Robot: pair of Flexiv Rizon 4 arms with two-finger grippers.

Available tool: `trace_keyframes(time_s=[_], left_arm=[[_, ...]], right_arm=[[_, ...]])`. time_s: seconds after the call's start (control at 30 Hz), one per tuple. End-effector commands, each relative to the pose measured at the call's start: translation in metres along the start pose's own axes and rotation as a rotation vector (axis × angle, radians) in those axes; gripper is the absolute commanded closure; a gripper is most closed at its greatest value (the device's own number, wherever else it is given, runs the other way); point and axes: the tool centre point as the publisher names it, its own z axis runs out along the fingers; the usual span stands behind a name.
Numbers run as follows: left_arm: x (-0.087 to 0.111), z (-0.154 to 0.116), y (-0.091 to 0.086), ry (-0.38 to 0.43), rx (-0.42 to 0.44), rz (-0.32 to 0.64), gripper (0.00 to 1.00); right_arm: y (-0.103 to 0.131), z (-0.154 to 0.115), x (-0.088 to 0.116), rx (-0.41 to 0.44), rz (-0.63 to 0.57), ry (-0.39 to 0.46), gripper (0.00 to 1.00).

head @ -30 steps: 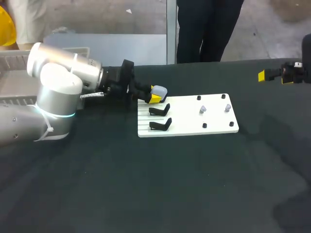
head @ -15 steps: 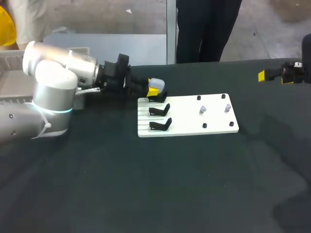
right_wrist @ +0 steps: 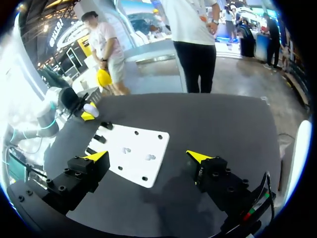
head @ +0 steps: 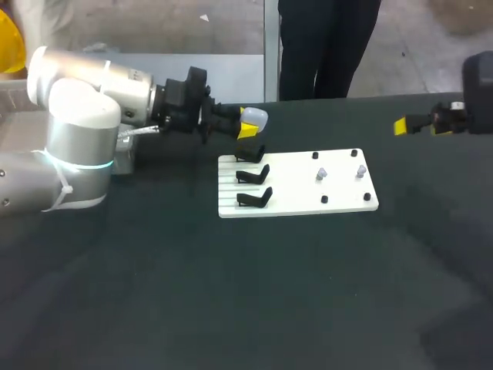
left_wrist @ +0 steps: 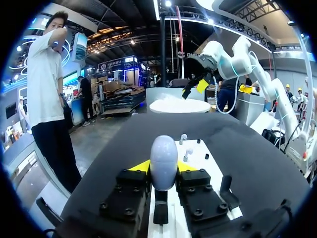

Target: Pick up each earbud case from the left stands, insert the matching earbuds, close the lid, and place the case in the box.

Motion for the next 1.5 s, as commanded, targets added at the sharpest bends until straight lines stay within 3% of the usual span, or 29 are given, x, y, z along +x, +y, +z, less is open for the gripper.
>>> trace_keyframes(time_s=[0.03, 0.33, 0.67, 0.93, 1.5], left_arm=[[-0.008, 0.013, -0.001, -0.009, -0.04, 0.004, 1.0], [-0.035, 0.036, -0.005, -0.041, -0.046, 0.035, 1.0], [-0.048, 0.061, -0.013, -0.077, 0.03, 0.078, 1.0], [-0.049, 0.069, -0.021, -0.074, 0.067, 0.089, 1.0], [-0.055, 0.063, -0.037, -0.118, 0.107, 0.104, 1.0]], right_arm=[[0.011, 0.038, -0.017, -0.054, -0.023, 0.059, 0.0], [0.056, 0.078, -0.029, -0.103, -0.124, 0.149, 0.0], [0.081, 0.097, -0.038, -0.15, -0.181, 0.172, 0.0], [0.087, 0.102, -0.042, -0.157, -0.2, 0.176, 0.0], [0.078, 0.102, -0.053, -0.132, -0.189, 0.169, 0.0]])
